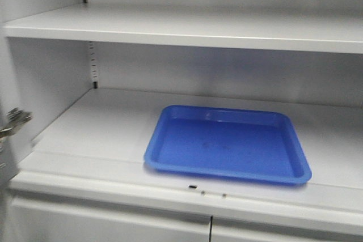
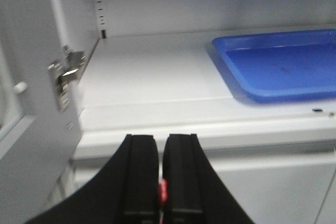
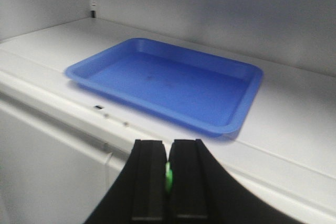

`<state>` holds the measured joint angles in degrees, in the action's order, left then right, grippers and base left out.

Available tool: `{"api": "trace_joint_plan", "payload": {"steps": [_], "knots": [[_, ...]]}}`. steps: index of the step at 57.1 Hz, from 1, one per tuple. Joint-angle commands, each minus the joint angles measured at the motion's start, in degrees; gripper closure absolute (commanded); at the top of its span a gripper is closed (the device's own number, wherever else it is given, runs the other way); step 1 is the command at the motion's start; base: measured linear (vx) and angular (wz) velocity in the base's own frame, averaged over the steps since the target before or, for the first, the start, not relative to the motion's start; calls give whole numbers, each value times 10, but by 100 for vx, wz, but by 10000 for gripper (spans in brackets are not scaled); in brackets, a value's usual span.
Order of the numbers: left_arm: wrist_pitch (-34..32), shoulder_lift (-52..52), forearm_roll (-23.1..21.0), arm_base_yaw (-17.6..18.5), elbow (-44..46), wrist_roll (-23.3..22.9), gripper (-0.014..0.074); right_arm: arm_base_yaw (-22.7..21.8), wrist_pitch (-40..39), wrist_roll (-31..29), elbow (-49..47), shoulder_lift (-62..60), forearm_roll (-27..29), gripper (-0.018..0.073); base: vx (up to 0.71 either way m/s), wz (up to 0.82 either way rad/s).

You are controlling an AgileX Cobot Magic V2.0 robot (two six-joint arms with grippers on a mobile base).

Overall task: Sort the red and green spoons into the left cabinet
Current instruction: 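Position the base facing the blue tray on the cabinet shelf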

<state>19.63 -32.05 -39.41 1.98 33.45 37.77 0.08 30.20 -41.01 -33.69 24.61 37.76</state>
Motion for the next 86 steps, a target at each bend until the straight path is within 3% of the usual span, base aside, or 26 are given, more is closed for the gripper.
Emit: {"api": "trace_joint_plan", "payload": {"steps": [1,44,86], "knots": [[-35,1,-13,3,16,-5,597,-2,-39,-7,-16,4,13,562,34,-30],[-35,1,-13,3,16,-5,597,-2,-39,-7,-16,4,13,562,27,-22],[-35,1,-13,3,16,-5,597,-2,-39,-7,-16,4,13,562,4,-2]]}}
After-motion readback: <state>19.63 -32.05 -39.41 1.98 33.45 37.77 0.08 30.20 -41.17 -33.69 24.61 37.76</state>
